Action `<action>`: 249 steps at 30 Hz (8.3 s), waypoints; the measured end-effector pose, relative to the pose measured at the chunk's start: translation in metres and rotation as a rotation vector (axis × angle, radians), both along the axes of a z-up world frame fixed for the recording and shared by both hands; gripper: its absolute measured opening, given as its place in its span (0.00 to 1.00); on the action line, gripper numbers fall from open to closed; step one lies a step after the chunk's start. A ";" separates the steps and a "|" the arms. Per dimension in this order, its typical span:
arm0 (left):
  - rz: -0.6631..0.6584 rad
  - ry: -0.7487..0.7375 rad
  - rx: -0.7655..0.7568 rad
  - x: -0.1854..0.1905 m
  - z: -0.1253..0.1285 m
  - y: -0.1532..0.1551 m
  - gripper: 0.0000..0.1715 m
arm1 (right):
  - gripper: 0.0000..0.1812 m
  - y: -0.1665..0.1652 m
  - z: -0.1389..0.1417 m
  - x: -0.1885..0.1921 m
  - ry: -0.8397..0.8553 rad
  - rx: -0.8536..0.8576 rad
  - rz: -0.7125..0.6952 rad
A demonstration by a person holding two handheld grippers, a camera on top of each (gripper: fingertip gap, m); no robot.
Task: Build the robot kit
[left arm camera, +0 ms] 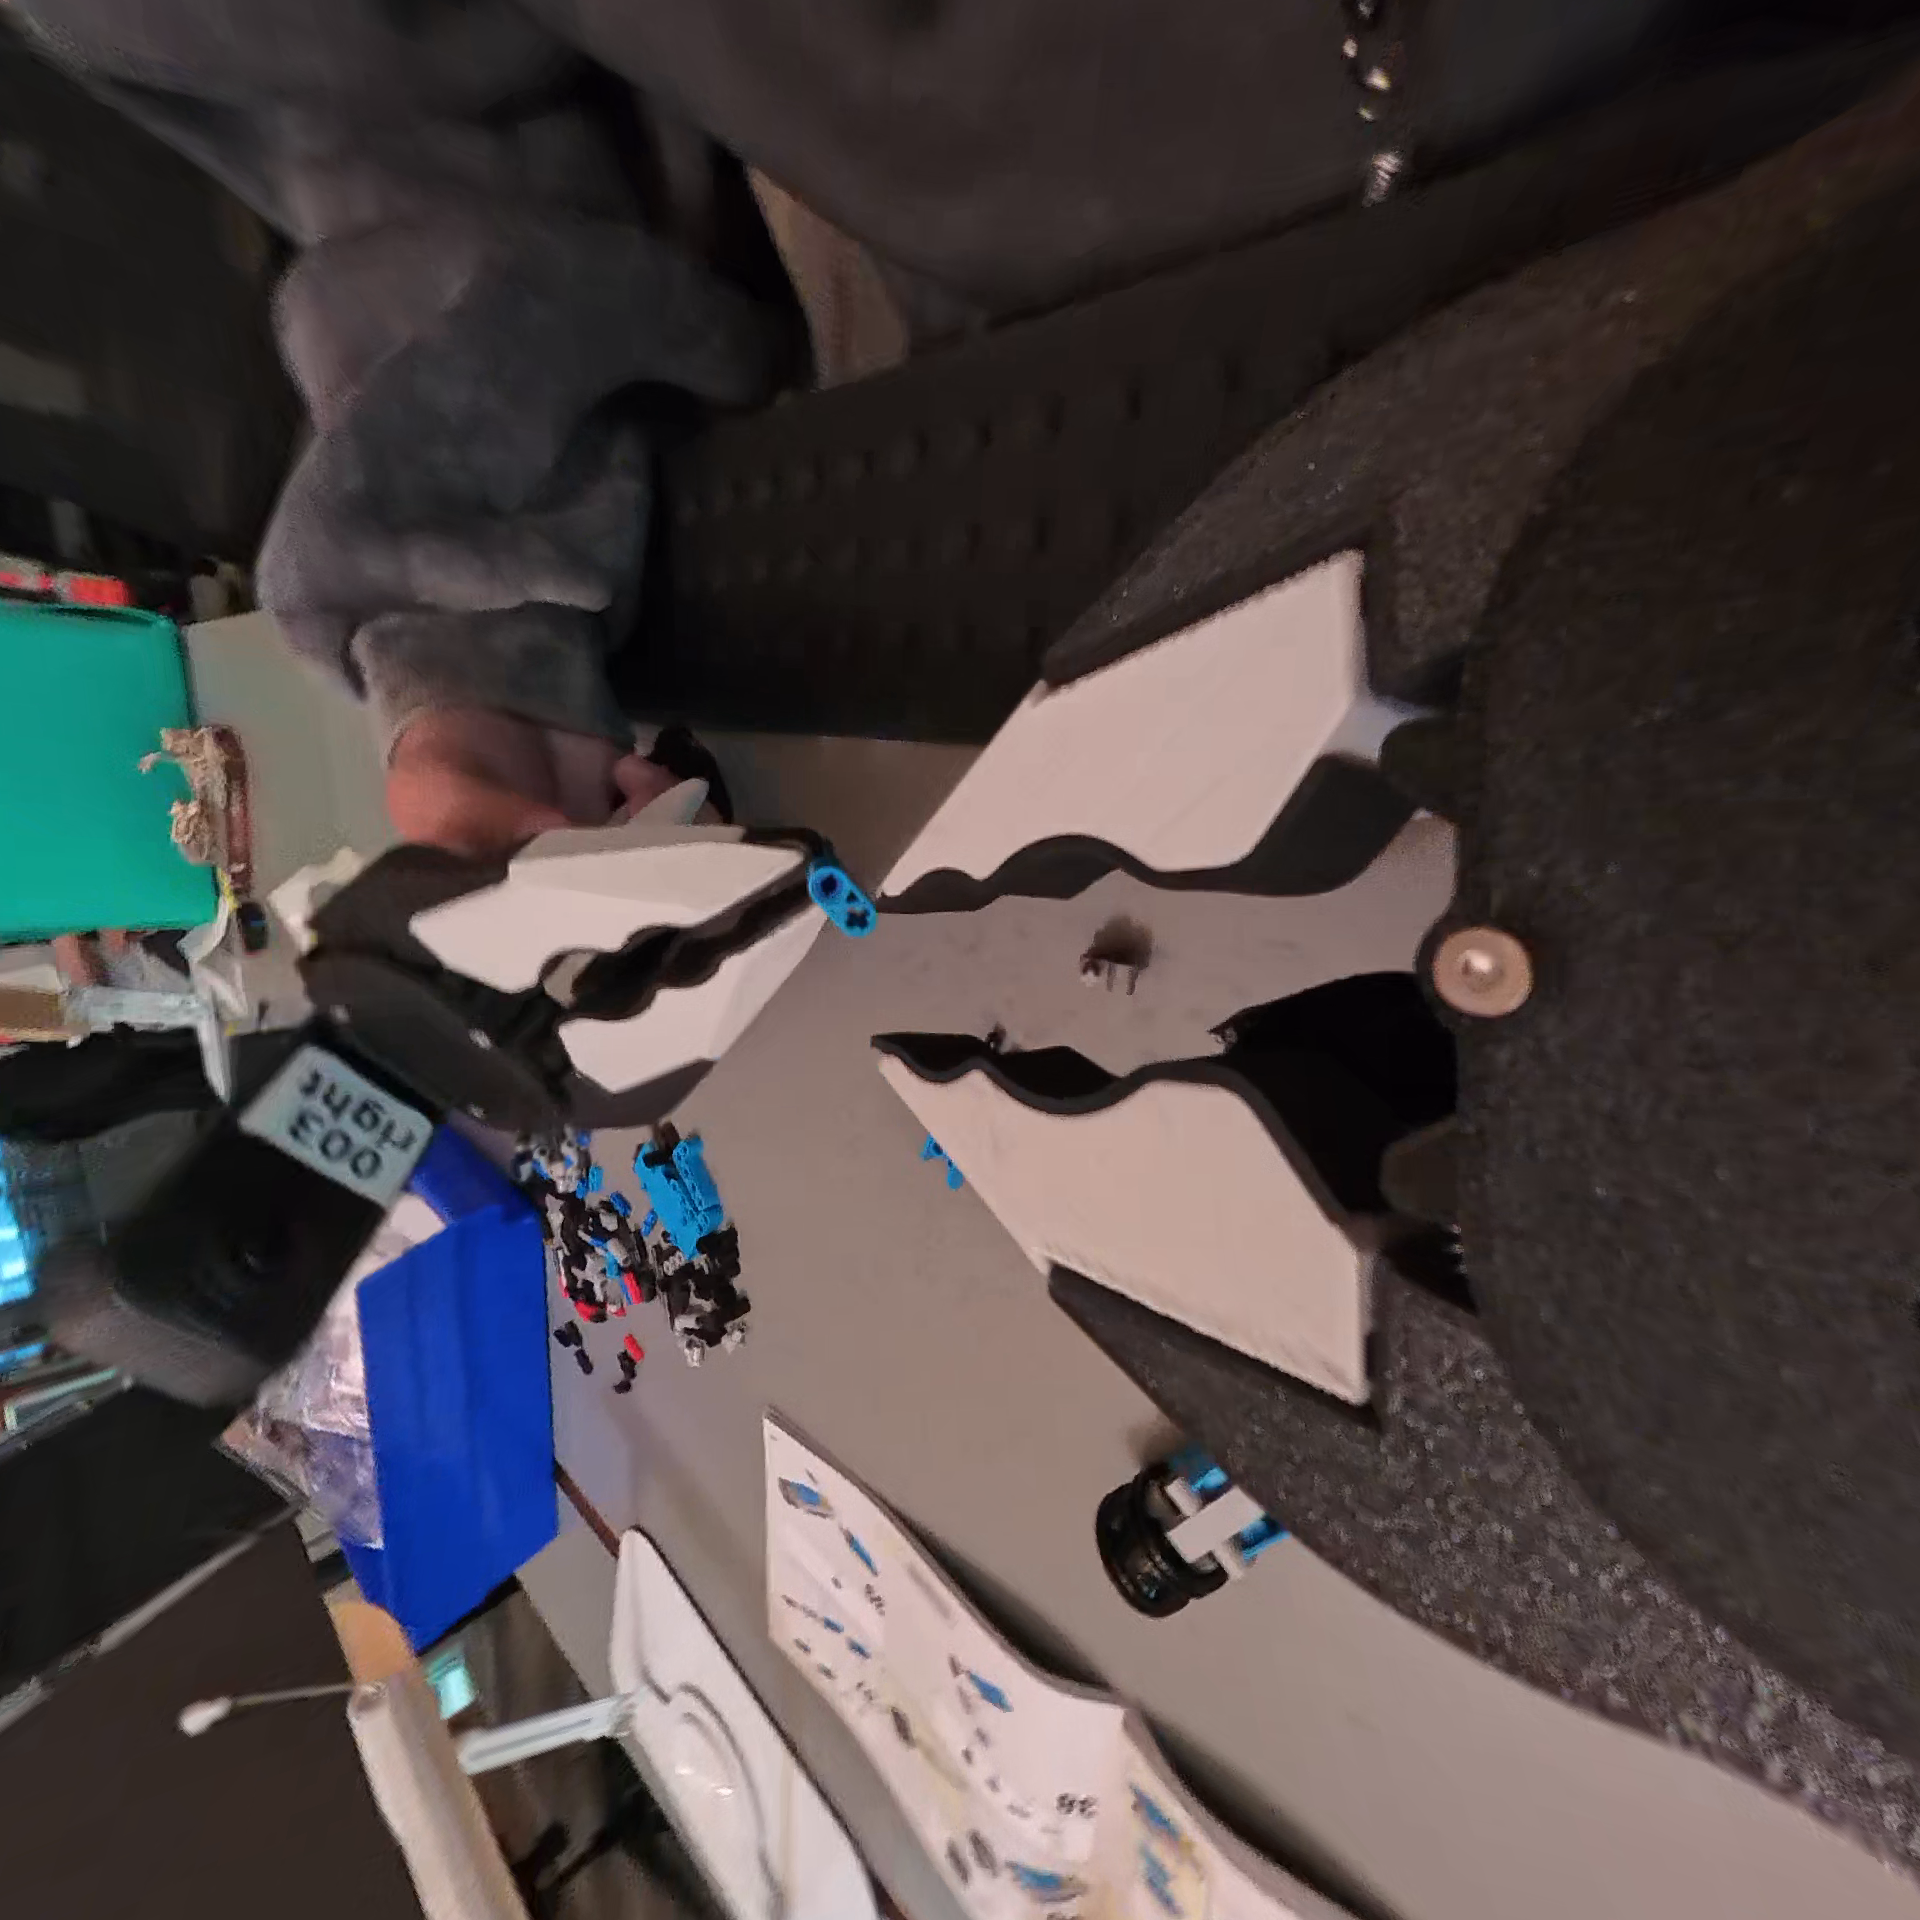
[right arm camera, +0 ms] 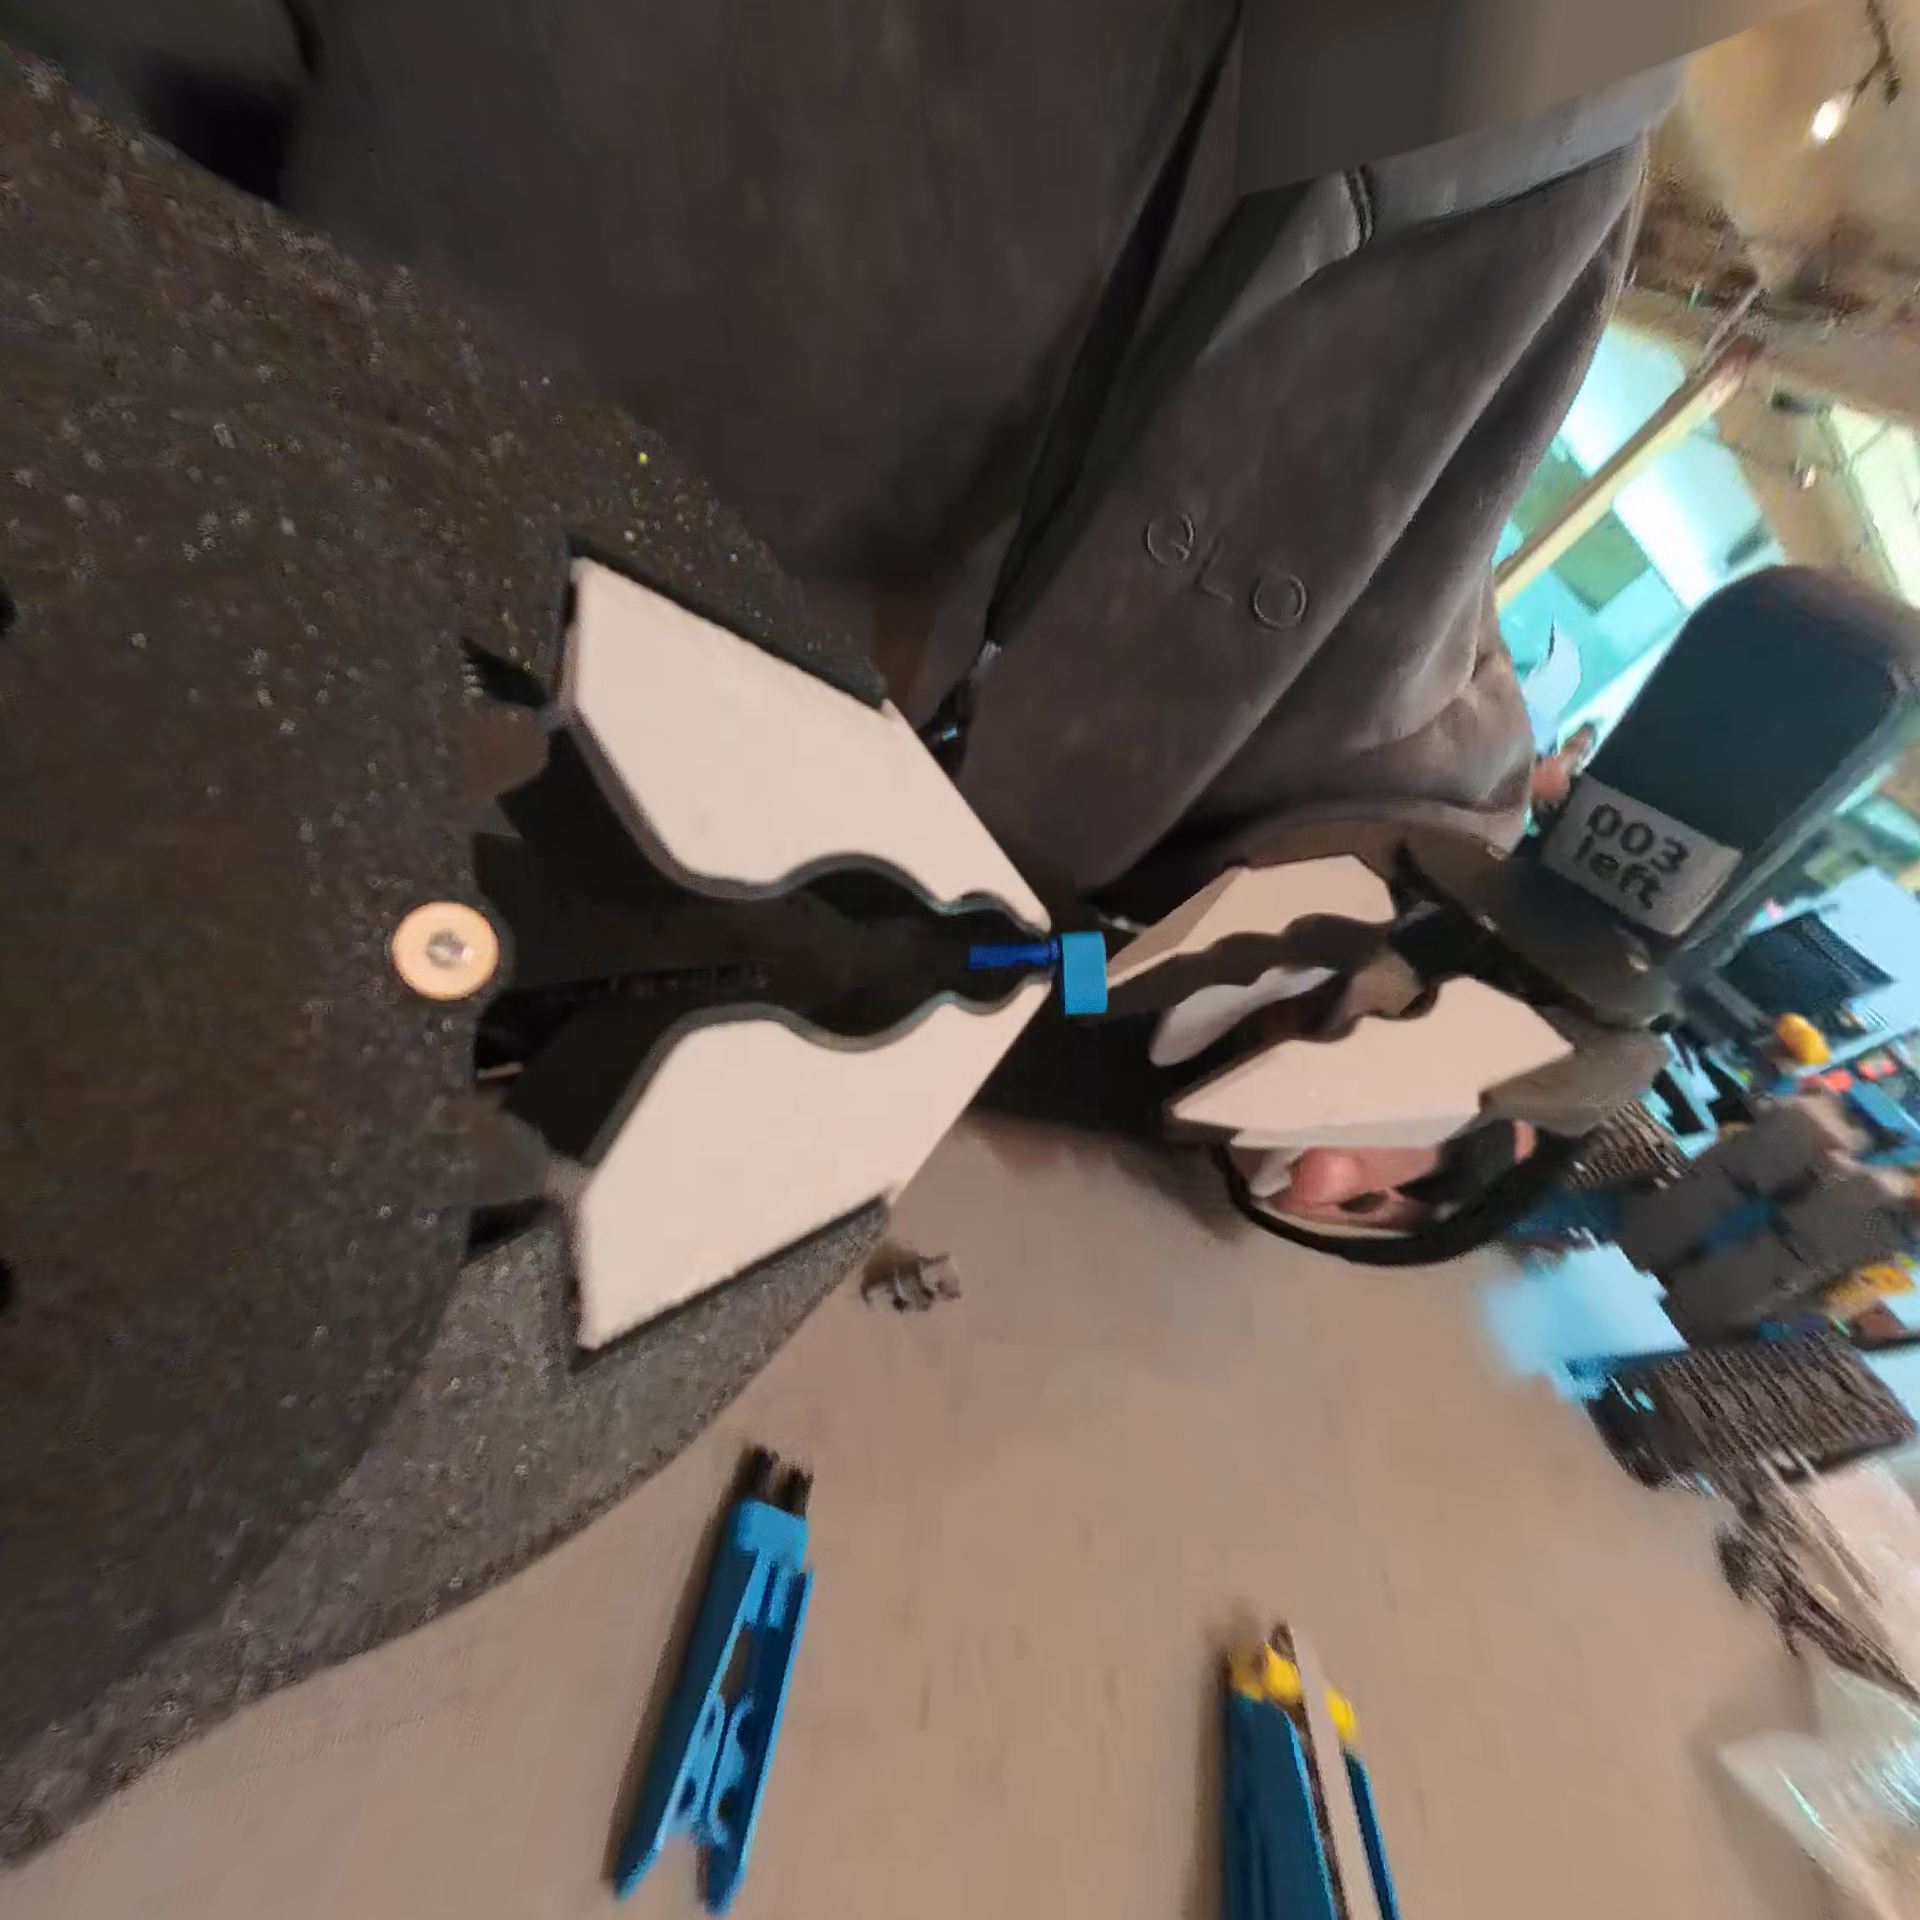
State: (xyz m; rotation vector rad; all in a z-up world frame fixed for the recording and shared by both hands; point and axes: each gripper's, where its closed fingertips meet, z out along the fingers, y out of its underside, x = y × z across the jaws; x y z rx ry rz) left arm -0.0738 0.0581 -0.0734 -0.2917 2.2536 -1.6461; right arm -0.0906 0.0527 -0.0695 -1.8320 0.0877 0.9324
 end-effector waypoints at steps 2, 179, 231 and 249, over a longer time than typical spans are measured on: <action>-0.034 -0.047 0.022 -0.008 -0.001 -0.004 0.13 | 0.02 0.001 -0.005 -0.001 0.026 -0.018 0.006; 0.240 0.183 -0.305 0.035 0.024 0.073 0.04 | 0.04 0.038 0.017 0.085 -0.092 0.152 -0.353; 0.041 0.560 -0.566 0.024 0.033 0.051 0.04 | 0.04 0.053 0.036 0.052 -0.518 0.322 -0.320; 0.032 0.653 -0.626 0.025 0.033 0.049 0.04 | 0.04 0.055 0.033 0.044 -1.097 0.367 -0.357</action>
